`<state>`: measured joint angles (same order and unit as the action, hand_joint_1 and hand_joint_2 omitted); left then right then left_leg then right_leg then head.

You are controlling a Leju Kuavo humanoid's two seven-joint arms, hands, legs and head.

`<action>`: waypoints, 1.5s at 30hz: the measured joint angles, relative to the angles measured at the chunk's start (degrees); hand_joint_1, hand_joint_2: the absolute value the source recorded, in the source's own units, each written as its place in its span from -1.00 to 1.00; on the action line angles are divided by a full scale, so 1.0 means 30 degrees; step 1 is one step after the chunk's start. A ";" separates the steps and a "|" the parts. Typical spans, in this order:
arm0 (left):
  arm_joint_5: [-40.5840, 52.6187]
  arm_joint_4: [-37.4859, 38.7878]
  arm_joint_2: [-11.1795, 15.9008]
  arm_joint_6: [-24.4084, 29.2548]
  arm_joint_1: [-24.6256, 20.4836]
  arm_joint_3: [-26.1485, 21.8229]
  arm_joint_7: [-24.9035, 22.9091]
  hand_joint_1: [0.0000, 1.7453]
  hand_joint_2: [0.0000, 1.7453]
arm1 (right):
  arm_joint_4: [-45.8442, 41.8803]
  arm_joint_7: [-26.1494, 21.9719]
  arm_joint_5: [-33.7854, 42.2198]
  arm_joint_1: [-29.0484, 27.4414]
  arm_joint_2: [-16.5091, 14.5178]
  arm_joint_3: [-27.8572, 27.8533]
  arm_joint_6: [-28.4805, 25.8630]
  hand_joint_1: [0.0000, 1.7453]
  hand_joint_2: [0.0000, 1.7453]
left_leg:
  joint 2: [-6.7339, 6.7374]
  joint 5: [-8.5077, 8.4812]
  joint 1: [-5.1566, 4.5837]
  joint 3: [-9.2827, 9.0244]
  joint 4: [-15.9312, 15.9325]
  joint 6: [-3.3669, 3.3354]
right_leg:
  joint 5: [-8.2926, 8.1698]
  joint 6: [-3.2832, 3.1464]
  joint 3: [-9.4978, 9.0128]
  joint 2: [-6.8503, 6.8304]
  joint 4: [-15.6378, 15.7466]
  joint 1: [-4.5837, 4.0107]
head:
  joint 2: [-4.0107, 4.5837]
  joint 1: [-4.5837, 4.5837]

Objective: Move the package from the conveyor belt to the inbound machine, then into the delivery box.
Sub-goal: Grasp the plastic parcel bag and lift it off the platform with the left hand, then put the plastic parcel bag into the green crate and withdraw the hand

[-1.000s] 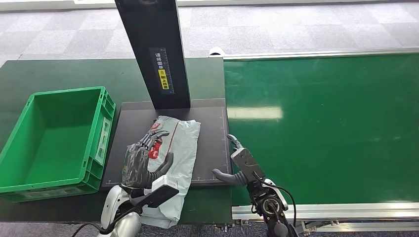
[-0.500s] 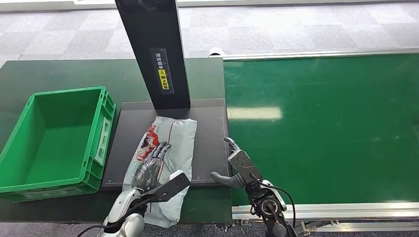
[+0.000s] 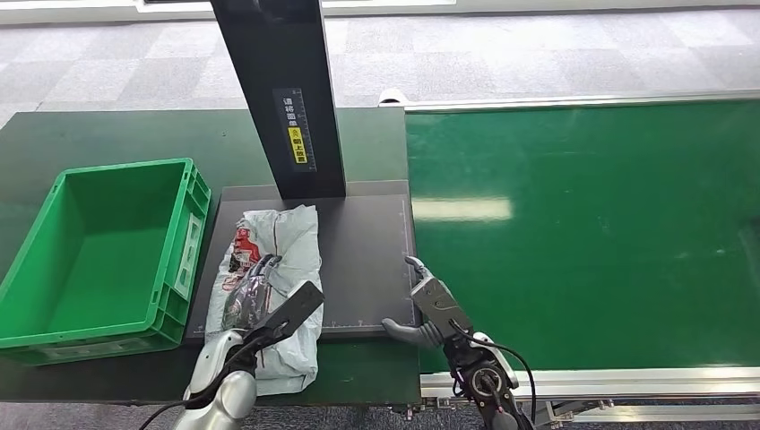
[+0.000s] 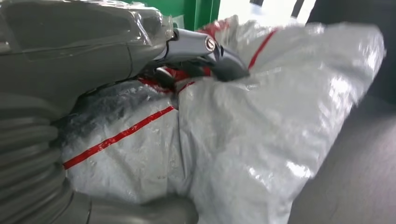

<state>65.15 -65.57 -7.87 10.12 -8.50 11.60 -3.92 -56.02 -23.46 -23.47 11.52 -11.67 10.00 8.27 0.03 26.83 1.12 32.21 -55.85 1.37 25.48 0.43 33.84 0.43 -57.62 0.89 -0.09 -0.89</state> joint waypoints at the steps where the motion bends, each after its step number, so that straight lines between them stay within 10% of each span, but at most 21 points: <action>1: -0.0108 0.0013 0.0027 0.0469 0.0025 -0.0016 0.0372 0.90 1.00 | -0.0093 0.0024 0.0011 -0.0067 0.0000 -0.0002 0.0005 -1.00 1.00 | -0.0001 -0.0001 0.0000 0.0001 -0.0001 0.0000 | 0.0000 0.0001 0.0004 0.0000 0.0000 0.0000 | 0.0000 0.0002; 12: -0.1899 -0.0031 0.0227 0.4044 0.0355 -0.0057 0.2548 1.00 1.00 | -0.0517 0.0191 0.0095 -0.0259 0.0000 0.0002 0.0055 -1.00 1.00 | 0.0001 0.0002 0.0000 0.0078 -0.0004 0.0000 | 0.0002 0.0002 0.0085 0.0000 -0.0001 0.0000 | 0.0000 0.0000; 16: -0.3039 -0.0354 0.0244 0.5831 0.0591 -0.0056 0.4098 1.00 -1.00 | -0.0512 0.0153 0.0171 -0.0239 0.0000 0.0046 0.0055 -1.00 1.00 | 0.0000 0.0002 0.0000 0.0097 -0.0004 0.0000 | 0.0002 0.0002 0.0101 0.0000 -0.0001 0.0000 | 0.0000 0.0000; 35: -0.9065 -0.4065 -0.0398 0.9833 0.1148 -0.0173 1.2840 1.00 -1.00 | -0.0027 -0.0179 0.0743 0.0401 -0.0109 0.0665 -0.0299 -1.00 1.00 | 0.0003 0.0002 0.0000 0.0120 -0.0005 0.0000 | 0.0001 0.0002 0.0125 0.0001 -0.0001 0.0000 | 0.0000 -0.0002; 45: -0.3898 -1.1339 -0.2516 0.9982 0.1277 -0.3519 1.4575 1.00 -1.00 | 0.0331 -0.0556 0.1260 0.0287 -0.0098 0.1144 -0.0774 -1.00 1.00 | -0.0002 0.0000 0.0003 0.0129 -0.0005 0.0001 | 0.0001 0.0002 0.0136 0.0000 -0.0001 -0.0003 | 0.0000 0.0002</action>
<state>53.46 -99.58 -15.42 40.06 -4.67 1.04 39.80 -55.03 -25.12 -19.69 12.38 -11.97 13.43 5.95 0.03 26.83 1.13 32.59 -55.87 1.37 25.48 0.43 34.25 0.43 -57.62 0.88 -0.09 -0.88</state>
